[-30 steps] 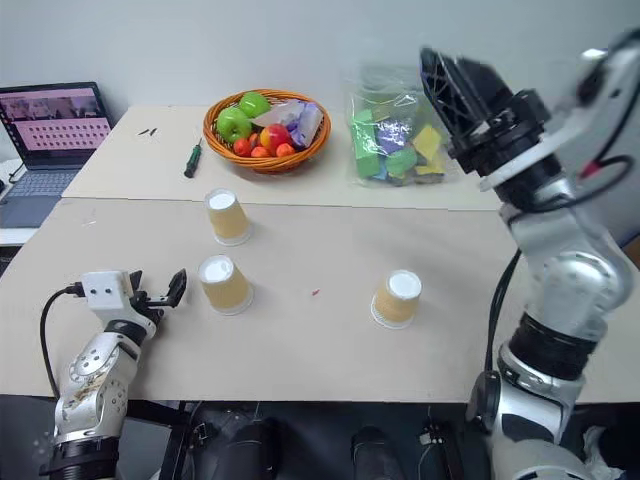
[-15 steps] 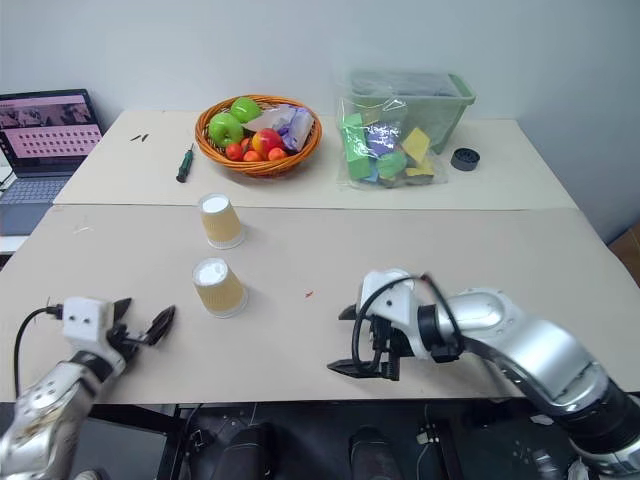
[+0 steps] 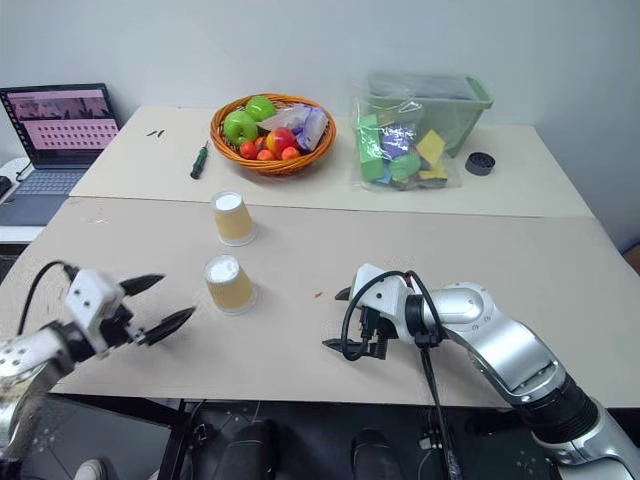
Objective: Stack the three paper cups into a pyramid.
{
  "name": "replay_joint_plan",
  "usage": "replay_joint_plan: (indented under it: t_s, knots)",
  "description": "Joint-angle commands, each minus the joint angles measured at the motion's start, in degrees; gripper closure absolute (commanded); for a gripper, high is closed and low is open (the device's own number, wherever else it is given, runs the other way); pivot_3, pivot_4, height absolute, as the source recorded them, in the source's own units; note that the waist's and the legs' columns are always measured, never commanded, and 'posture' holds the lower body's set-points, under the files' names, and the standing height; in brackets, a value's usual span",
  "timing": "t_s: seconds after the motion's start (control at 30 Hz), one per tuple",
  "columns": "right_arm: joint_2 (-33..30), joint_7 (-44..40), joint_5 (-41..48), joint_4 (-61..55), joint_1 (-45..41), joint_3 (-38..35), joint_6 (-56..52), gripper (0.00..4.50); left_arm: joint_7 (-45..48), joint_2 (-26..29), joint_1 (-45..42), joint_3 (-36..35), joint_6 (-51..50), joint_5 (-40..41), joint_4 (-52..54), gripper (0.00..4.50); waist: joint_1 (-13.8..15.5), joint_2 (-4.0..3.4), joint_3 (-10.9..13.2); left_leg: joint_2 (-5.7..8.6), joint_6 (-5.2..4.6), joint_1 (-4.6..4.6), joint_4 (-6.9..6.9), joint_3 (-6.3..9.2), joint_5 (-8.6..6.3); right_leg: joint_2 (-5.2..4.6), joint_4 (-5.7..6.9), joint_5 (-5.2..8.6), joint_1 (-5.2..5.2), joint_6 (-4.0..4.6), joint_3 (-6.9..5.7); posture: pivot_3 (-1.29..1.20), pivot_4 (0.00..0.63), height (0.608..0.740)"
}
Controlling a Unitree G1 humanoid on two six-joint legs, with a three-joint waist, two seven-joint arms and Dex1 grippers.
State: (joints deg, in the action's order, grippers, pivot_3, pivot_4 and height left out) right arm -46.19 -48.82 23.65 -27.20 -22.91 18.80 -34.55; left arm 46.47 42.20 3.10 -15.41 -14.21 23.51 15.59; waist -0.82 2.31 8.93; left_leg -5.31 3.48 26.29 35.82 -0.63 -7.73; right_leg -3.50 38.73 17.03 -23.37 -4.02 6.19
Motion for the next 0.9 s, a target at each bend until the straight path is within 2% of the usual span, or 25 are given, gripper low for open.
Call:
replay_joint_plan:
  t_s: [0.03,0.4,0.77,0.87,0.9]
  knots:
    - [-0.1,0.0,-0.8,-1.1,0.6,-2.8,-0.2,0.05,-0.8,-1.1,-2.3,2.1,-2.6,1.6,3.5,0.00,-0.3,0.00,0.0,-0.01,0.00,0.00,-0.05,0.03,0.00,0.04,0.00,0.01,-0.03,-0.01,0.00,0.00,0.150,0.692]
    - [-0.3,0.5,-1.8,-3.0,2.9,-4.7,-1.7,0.05,-3.7,-4.5,-10.4,5.1,-8.1,2.3,1.6,0.00,0.1,0.00,0.0,-0.02,0.00,-0.02,0.07,0.19,0.00,0.11,0.11,0.07,0.08,-0.03,-0.07,0.00,0.150,0.692]
    - [0.2,1.3,-2.0,-4.0,3.5,-6.6,-2.7,0.05,-3.4,-6.2,-12.1,5.5,-9.0,2.2,-0.5,0.00,0.1,0.00,0.0,-0.02,0.00,-0.02,0.06,0.24,0.00,0.11,0.11,0.08,0.11,-0.04,-0.11,0.00,0.150,0.692]
    - [0.3,1.6,-2.2,-4.0,3.5,-6.7,-2.8,0.00,-3.2,-6.6,-12.6,5.5,-8.9,2.3,-0.5,0.69,0.1,0.00,0.0,-0.02,0.00,-0.02,0.06,0.25,0.00,0.11,0.11,0.08,0.12,-0.04,-0.11,0.00,0.150,0.692]
    - [0.3,1.7,-2.3,-3.9,3.4,-6.7,-2.8,0.00,-3.0,-6.7,-12.9,5.6,-9.0,2.3,-0.4,1.05,0.1,0.00,0.0,-0.02,0.00,-0.02,0.06,0.25,0.00,0.11,0.10,0.08,0.12,-0.04,-0.11,0.00,0.150,0.692]
